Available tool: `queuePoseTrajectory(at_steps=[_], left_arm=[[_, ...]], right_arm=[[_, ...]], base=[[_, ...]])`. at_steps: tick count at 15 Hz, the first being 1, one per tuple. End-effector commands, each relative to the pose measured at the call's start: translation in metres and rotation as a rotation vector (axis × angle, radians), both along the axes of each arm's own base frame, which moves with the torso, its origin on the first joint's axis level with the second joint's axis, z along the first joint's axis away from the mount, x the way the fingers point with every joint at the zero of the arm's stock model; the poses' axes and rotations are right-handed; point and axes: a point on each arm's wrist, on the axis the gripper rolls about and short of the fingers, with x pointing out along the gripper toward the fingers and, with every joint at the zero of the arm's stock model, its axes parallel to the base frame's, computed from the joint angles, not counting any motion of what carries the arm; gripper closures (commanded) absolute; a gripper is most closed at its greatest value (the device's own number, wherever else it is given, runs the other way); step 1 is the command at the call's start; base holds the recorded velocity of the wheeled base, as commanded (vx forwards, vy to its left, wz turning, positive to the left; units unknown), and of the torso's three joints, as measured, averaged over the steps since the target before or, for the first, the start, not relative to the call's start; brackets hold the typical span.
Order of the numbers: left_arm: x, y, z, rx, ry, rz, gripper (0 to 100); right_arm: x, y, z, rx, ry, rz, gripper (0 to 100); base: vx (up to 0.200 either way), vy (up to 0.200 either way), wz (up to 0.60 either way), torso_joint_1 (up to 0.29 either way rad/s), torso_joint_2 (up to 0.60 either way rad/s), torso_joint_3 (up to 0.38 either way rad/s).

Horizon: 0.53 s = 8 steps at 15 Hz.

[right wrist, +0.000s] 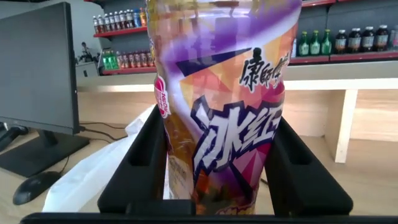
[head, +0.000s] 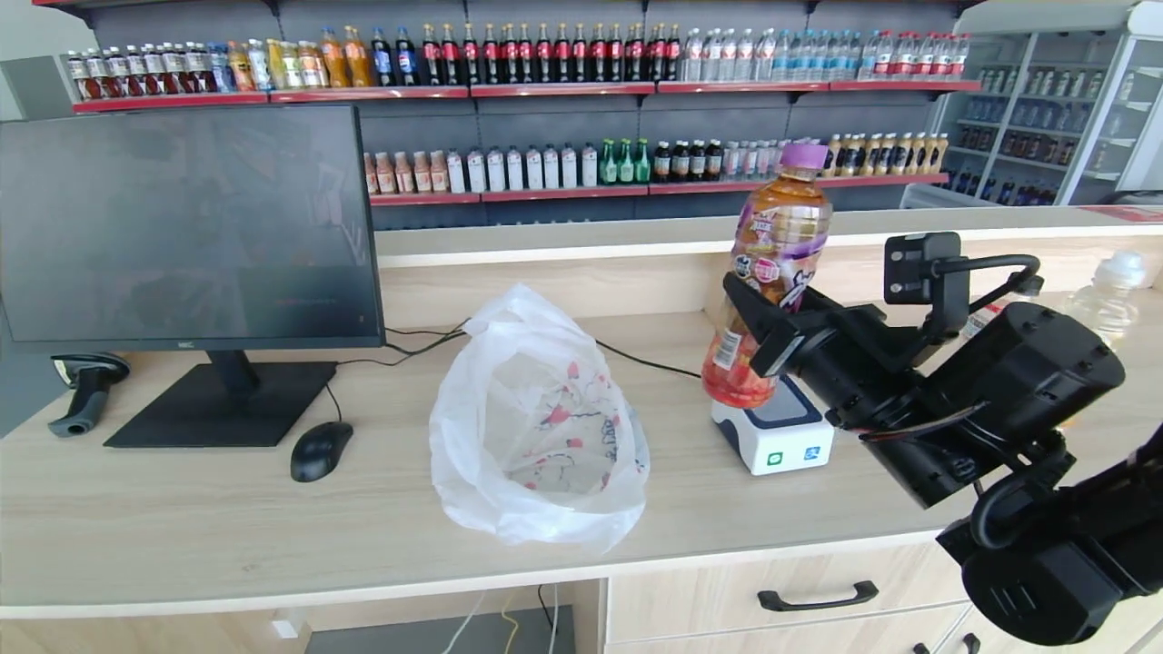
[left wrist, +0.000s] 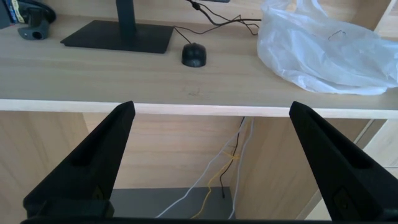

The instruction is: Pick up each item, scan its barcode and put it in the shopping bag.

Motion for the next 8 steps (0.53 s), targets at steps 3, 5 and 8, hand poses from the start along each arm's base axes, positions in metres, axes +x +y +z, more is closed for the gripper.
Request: queuePoseTrajectory(at_steps=[3,5,8], left_arm=[[0.0000,0.0000,0.0002,0.000,-0.002,0.000,0],[0.0000,0.0000,0.0002,0.001,-0.002,0.000,0],[0.0000,0.0000,0.0002,0.000,-0.002,0.000,0]], right_arm=[[-0.0023,0.0045,-0.0003,-0.001,-0.001,0.017,100],[-0.0034,0.0061,-0.0007,-0.002,0.000,0.021,100],[-0.0052,0.0095,-0.0012,-0.002,0.002,0.035,100]], base=[[0.000,0.200,0.00,-0.001,0.00,0.004],[0.000,0.100,0.00,-0.001,0.00,0.001],[0.000,0.000,0.00,0.000,0.00,0.000]])
